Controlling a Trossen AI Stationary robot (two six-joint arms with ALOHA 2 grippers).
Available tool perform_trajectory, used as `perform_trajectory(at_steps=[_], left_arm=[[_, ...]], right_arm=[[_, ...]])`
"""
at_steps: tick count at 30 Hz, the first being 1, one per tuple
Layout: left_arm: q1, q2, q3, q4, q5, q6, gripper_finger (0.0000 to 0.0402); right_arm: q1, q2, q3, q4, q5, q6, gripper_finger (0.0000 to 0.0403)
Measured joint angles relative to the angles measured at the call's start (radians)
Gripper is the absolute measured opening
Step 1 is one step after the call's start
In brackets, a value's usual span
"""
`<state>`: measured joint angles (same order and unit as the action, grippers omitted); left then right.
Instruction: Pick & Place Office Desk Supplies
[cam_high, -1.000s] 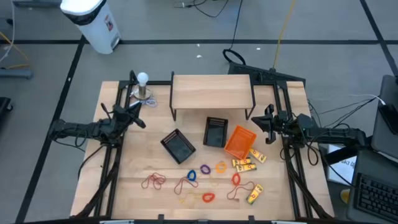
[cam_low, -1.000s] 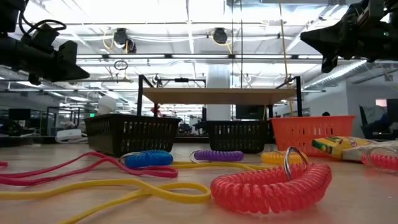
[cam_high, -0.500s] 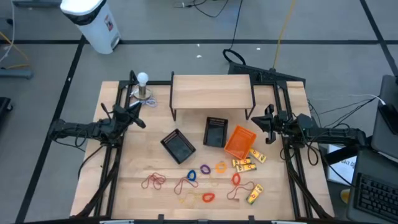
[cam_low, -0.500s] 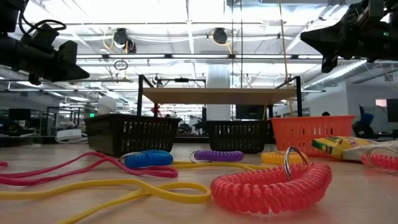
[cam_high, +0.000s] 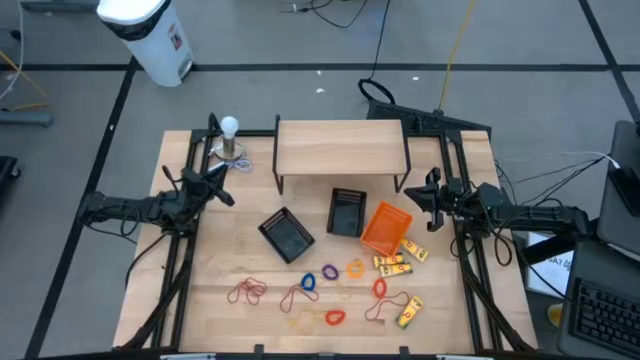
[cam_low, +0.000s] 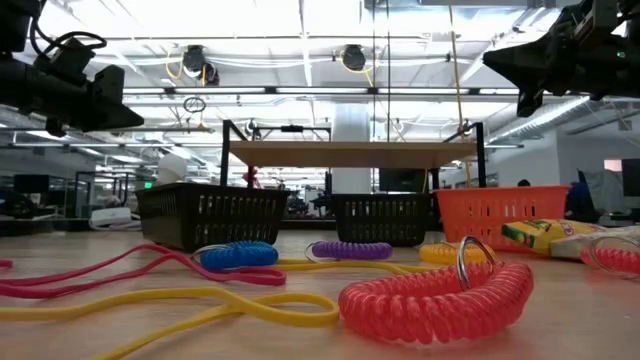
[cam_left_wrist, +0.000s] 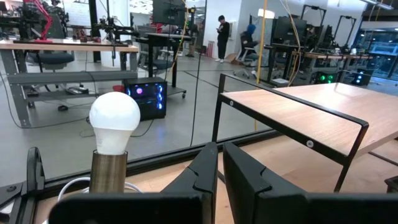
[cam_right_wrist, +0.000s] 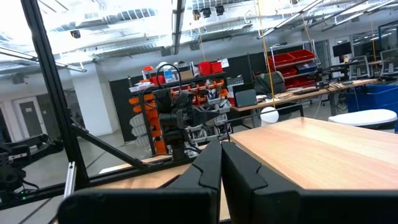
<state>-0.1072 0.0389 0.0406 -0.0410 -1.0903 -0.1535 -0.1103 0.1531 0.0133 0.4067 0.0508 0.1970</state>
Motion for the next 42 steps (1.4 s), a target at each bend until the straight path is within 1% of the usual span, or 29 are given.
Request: perform_trajectory(at_steps=[24, 27, 29, 31, 33, 35, 38, 42], left_arm=[[0.000, 0.000, 0.000, 0.000, 0.000, 0.000, 0.0026], [0.000, 0.000, -0.001, 0.017, 0.013, -0.053, 0.0026], [0.000, 0.000, -0.001, 0.051, 0.069, -0.108, 0.0026], [0.000, 0.000, -0.001, 0.078, 0.160, -0.077, 0.0026], [0.000, -0.001, -0.001, 0.084, 0.332, 0.004, 0.0026], [0.000, 0.000, -0.001, 0.075, 0.464, 0.046, 0.0026], [0.000, 0.000, -0.001, 0.090, 0.593, 0.067, 0.0026], [0.000, 0.000, -0.001, 0.132, 0.700, 0.089, 0.0026]], right_arm=[[0.000, 0.000, 0.000, 0.000, 0.000, 0.000, 0.0000], [0.000, 0.000, 0.000, 0.000, 0.000, 0.000, 0.0000], [0.000, 0.000, 0.000, 0.000, 0.000, 0.000, 0.0000], [0.000, 0.000, 0.000, 0.000, 0.000, 0.000, 0.0000], [0.000, 0.000, 0.000, 0.000, 0.000, 0.000, 0.0000], [0.000, 0.000, 0.000, 0.006, 0.000, 0.000, 0.0000], [0.000, 0.000, 0.000, 0.031, 0.000, 0.000, 0.0000], [0.000, 0.000, 0.000, 0.045, 0.000, 0.000, 0.0000]])
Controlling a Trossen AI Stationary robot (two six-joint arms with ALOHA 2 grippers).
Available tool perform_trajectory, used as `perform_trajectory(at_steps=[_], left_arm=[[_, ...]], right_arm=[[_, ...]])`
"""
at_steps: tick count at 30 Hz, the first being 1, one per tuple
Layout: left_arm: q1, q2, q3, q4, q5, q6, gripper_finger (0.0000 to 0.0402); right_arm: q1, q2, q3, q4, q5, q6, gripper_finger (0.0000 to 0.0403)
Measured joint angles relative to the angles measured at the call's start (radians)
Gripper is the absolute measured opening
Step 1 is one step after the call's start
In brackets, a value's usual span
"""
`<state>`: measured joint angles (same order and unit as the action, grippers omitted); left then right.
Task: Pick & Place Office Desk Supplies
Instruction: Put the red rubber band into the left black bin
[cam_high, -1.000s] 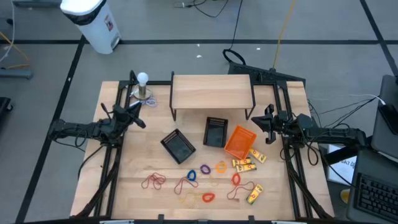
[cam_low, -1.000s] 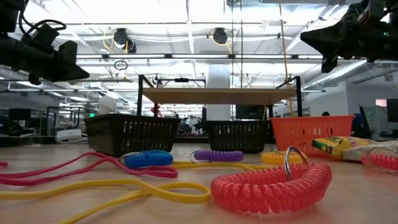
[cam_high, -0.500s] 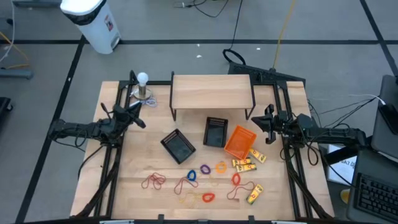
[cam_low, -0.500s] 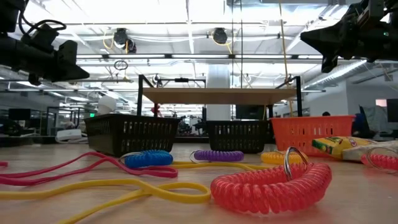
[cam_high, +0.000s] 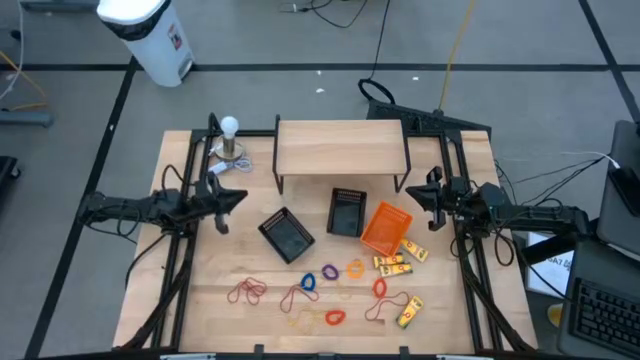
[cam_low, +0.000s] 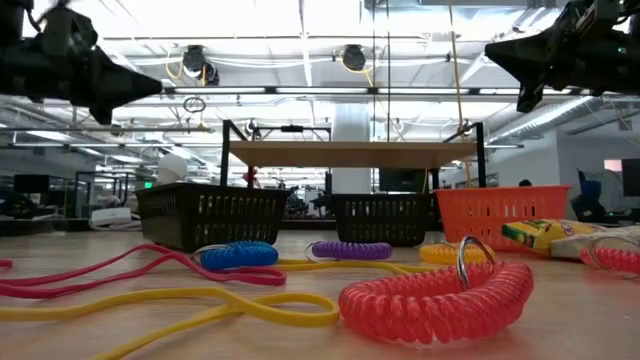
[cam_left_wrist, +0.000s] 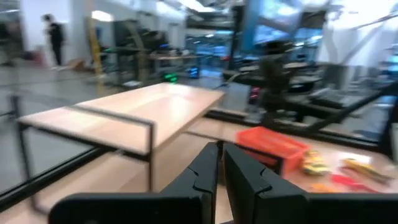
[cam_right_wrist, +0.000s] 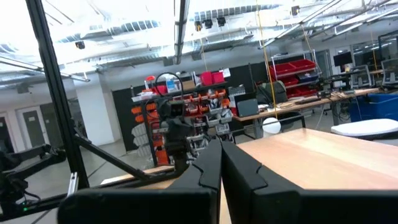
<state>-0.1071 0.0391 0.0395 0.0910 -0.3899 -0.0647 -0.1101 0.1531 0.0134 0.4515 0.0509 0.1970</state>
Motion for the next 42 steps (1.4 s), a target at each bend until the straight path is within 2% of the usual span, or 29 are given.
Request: perform_trajectory(at_steps=[2, 6, 10, 15, 18, 21, 28, 34, 40, 42], left_arm=[[0.000, 0.000, 0.000, 0.033, 0.025, 0.001, 0.0026], [0.007, 0.000, 0.000, 0.076, 0.001, -0.001, 0.0026], [0.015, 0.007, 0.000, 0.039, 0.012, -0.073, 0.0026], [-0.007, 0.073, 0.013, -0.001, 0.018, -0.126, 0.0025], [-0.034, 0.160, 0.075, -0.049, -0.004, -0.153, 0.0010], [-0.065, 0.273, 0.189, -0.129, -0.038, -0.162, 0.0005], [-0.125, 0.580, 0.537, -0.511, -0.096, -0.265, 0.0006], [-0.180, 0.795, 0.718, -0.735, -0.041, -0.327, 0.0003], [-0.217, 0.964, 0.778, -0.763, 0.125, -0.483, 0.0002], [-0.247, 1.023, 0.789, -0.763, 0.142, -0.518, 0.0005]], right_arm=[[0.000, 0.000, 0.000, -0.003, 0.000, 0.000, 0.0000], [0.000, 0.000, 0.000, 0.000, 0.028, -0.003, 0.0000], [0.000, 0.017, 0.000, 0.003, 0.053, -0.051, 0.0000], [0.002, 0.062, 0.000, 0.006, 0.049, -0.061, 0.0000], [0.001, 0.079, 0.000, 0.022, 0.057, -0.072, 0.0000], [0.001, 0.090, 0.000, 0.046, 0.058, -0.090, 0.0000], [0.001, 0.091, 0.000, 0.053, 0.060, -0.138, 0.0000], [0.001, 0.091, 0.000, 0.053, 0.059, -0.138, 0.0000], [0.001, 0.091, 0.000, 0.043, 0.055, -0.107, 0.0000], [0.001, 0.091, 0.000, 0.035, 0.054, -0.101, 0.0000]])
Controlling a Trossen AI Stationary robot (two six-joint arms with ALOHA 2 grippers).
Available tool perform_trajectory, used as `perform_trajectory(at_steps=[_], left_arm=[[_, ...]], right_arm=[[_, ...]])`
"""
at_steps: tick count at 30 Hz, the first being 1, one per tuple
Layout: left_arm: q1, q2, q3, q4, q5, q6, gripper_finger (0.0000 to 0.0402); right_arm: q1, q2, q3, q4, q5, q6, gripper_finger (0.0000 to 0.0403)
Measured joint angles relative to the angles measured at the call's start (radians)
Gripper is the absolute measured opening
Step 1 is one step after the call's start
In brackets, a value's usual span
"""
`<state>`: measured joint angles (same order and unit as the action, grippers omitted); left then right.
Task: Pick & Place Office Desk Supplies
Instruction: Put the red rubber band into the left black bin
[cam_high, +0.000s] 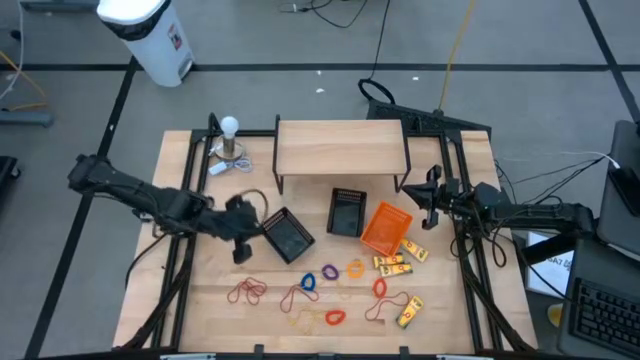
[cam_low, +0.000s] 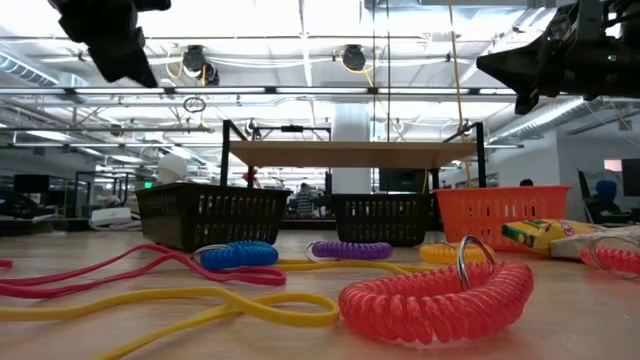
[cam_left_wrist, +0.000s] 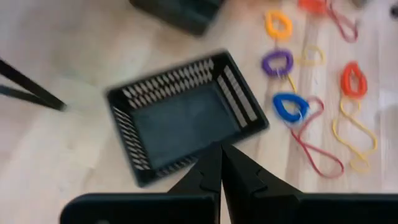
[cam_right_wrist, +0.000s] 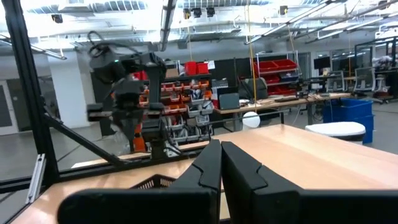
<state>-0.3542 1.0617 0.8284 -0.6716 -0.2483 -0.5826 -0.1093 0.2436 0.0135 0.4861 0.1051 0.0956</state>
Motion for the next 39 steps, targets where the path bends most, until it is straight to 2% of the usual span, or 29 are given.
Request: perform_trajectory(at_steps=[5, 12, 20, 26, 31, 39], left_arm=[[-0.070, 0.139, 0.043, 0.024, 0.014, -0.070, 0.0030], [-0.109, 0.303, 0.075, 0.121, 0.032, -0.283, 0.0088], [-0.170, 0.461, 0.126, 0.218, 0.061, -0.453, 0.0180], [-0.215, 0.582, 0.223, 0.220, 0.057, -0.521, 0.0215], [-0.205, 0.690, 0.342, 0.151, 0.045, -0.535, 0.0230], [-0.160, 0.834, 0.528, -0.079, 0.169, -0.579, 0.0239]], right_arm=[[0.000, 0.000, 0.000, 0.007, 0.006, -0.011, 0.0000], [-0.001, 0.004, 0.000, -0.001, 0.106, -0.056, 0.0000], [-0.001, 0.007, 0.000, 0.050, 0.109, -0.121, 0.0000], [-0.001, 0.006, 0.000, 0.068, 0.111, -0.172, 0.0000], [-0.001, 0.006, 0.000, 0.064, 0.108, -0.172, 0.0000], [-0.001, 0.006, 0.000, 0.061, 0.104, -0.161, 0.0000]])
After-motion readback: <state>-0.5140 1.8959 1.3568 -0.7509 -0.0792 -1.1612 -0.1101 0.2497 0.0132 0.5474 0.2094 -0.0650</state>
